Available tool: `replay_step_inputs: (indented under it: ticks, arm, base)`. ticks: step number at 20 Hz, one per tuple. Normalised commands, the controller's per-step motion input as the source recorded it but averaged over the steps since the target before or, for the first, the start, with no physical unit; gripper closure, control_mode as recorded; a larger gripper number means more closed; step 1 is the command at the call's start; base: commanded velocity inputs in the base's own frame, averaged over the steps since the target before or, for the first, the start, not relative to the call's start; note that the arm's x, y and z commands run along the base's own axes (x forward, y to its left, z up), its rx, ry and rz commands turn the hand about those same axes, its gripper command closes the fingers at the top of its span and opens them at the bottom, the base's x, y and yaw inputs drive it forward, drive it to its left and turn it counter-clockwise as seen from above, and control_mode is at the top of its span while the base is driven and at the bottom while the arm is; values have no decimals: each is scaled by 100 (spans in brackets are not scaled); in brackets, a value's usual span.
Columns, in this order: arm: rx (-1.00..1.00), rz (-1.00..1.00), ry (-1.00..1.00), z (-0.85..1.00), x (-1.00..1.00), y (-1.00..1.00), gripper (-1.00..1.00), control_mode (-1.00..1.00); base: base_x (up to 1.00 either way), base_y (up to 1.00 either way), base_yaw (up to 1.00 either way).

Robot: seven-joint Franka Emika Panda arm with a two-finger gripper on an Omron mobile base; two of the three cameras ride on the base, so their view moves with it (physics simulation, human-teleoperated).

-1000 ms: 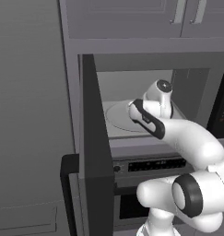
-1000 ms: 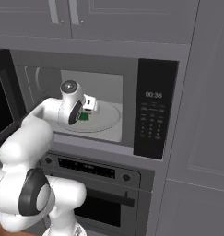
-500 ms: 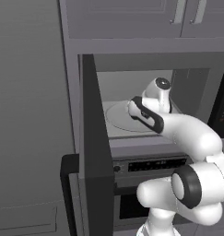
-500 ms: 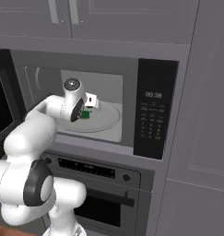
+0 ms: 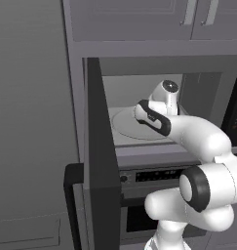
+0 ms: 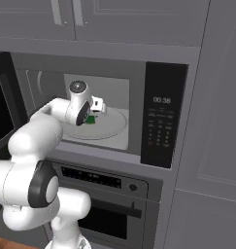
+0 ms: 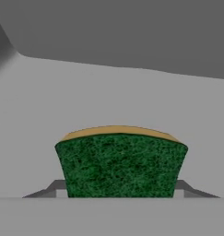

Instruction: Place the sponge inside the microwave to prepare for sanitizing.

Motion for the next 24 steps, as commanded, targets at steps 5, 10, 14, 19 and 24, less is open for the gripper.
replay_step_inputs:
  ticks: [5, 10, 14, 19, 24]
  arm:
    - [0, 0, -1, -24, 1, 0, 100, -100]
    - [0, 0, 0, -22, 2, 0, -100, -100]
    - [0, 0, 0, -3, 2, 0, -100, -100]
    - [0, 0, 0, 0, -1, 0, -100, -100]
    - [0, -1, -4, 7, -13, 0, -100, -100]
  base:
    - [0, 0, 0]
    - [0, 0, 0]
    - [0, 0, 0]
    - [0, 0, 0]
    - [0, 0, 0]
